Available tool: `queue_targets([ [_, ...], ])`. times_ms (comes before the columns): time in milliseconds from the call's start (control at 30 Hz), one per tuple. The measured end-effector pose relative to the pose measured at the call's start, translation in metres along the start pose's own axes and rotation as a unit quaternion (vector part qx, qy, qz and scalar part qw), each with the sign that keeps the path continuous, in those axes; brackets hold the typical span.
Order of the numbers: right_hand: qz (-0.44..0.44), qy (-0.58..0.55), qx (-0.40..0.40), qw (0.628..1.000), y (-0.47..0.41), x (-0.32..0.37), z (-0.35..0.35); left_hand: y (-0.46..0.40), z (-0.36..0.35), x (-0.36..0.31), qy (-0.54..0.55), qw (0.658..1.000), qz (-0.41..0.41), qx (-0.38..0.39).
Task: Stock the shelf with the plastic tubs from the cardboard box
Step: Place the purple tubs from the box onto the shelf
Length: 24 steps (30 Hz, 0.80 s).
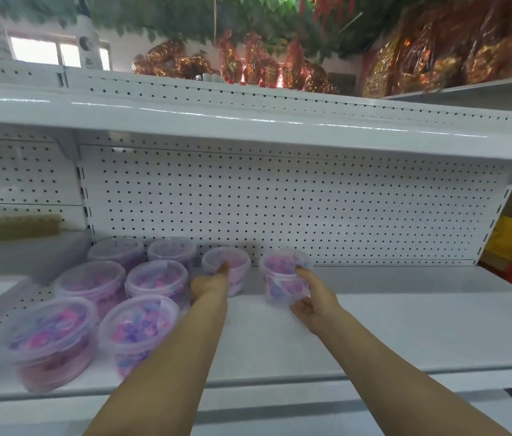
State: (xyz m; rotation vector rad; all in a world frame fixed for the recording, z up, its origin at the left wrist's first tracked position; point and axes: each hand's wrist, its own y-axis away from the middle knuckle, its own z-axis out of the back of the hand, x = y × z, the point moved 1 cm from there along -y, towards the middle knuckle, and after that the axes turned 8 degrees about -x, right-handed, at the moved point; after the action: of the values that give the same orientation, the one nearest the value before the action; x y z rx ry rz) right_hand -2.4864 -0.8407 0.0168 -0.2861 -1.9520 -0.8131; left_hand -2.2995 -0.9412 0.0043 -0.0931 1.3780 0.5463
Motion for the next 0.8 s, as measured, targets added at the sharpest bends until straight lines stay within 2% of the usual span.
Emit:
queue_targets([
  [300,0.022,0.04,-0.032,0.998,-0.019,-0.005,-0.002,-0.007,-0.007,0.009,0.008,0.999,-0.008,-0.045],
  [467,0.053,0.142,-0.062,0.987,-0.023,-0.001,-0.002,-0.009,-0.013,0.012,0.085,0.995,-0.015,-0.039],
  [533,0.109,0.25,-0.08,0.959,-0.022,0.003,-0.001,-0.002,-0.014,0.013,0.11,0.993,-0.011,-0.053],
  [633,0.269,0.377,-0.098,0.881,-0.021,0.009,0.0,0.019,-0.013,0.014,0.106,0.987,-0.043,-0.11],
  [700,0.369,0.404,-0.061,0.835,-0.021,0.009,-0.003,0.026,-0.014,0.015,0.11,0.98,-0.102,-0.129],
  [800,0.421,0.476,-0.027,0.772,-0.021,0.007,-0.009,0.027,-0.014,0.016,0.067,0.964,-0.22,-0.137],
])
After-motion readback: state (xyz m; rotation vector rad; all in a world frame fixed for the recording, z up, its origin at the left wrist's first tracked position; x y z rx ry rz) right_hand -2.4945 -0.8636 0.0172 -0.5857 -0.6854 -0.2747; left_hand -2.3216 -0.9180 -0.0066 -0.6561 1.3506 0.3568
